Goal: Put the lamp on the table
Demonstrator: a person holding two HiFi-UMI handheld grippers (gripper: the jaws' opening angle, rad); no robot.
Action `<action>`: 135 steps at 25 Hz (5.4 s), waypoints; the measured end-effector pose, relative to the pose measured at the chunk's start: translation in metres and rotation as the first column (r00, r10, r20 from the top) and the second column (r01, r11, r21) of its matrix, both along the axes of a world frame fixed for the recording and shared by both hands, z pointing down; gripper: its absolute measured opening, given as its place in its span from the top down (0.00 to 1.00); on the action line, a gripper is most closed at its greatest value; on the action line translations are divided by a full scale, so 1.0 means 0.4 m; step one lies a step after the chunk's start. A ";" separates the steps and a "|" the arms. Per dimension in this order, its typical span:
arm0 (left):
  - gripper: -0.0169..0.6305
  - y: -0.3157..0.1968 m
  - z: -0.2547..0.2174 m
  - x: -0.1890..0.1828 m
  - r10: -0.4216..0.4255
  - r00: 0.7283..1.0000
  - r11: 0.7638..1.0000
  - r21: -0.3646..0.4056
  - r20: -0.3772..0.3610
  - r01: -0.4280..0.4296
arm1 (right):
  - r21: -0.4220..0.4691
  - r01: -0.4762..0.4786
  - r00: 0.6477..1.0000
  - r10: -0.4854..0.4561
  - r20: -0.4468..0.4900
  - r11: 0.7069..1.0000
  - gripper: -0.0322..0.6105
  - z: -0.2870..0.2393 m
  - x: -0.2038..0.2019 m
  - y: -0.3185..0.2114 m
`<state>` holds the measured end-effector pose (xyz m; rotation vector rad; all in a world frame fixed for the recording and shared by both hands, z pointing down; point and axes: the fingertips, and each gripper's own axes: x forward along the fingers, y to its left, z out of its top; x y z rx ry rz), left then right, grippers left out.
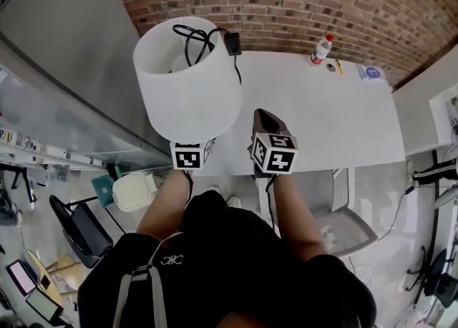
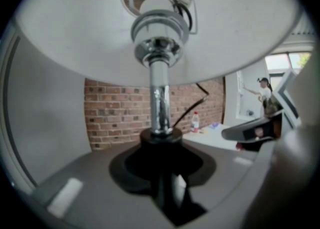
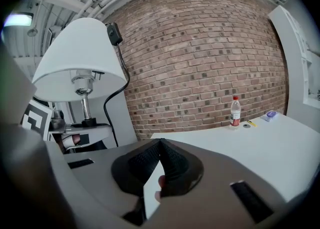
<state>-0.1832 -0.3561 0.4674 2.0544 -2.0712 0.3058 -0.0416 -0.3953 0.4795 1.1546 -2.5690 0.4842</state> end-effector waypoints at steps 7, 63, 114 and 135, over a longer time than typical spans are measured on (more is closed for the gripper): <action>0.80 -0.092 0.046 -0.005 0.072 0.997 0.997 -0.036 -0.010 -0.072 | -0.047 -0.076 0.997 0.076 -0.005 0.996 0.96 0.042 0.016 -0.041; 0.80 -0.743 0.448 -0.230 0.196 0.979 0.981 -0.017 0.054 -0.195 | -0.082 -0.373 0.911 0.348 -0.223 0.924 0.96 0.212 0.261 -0.172; 0.97 -0.359 0.423 -0.072 0.145 0.989 0.941 -0.312 0.018 -0.133 | -0.092 -0.252 0.964 0.242 -0.107 0.963 0.96 0.178 0.146 -0.157; 0.97 -0.206 0.050 0.421 0.412 0.911 0.891 -0.196 -0.028 -0.409 | 0.009 -0.367 0.930 0.367 -0.004 0.930 0.96 0.017 0.293 -0.091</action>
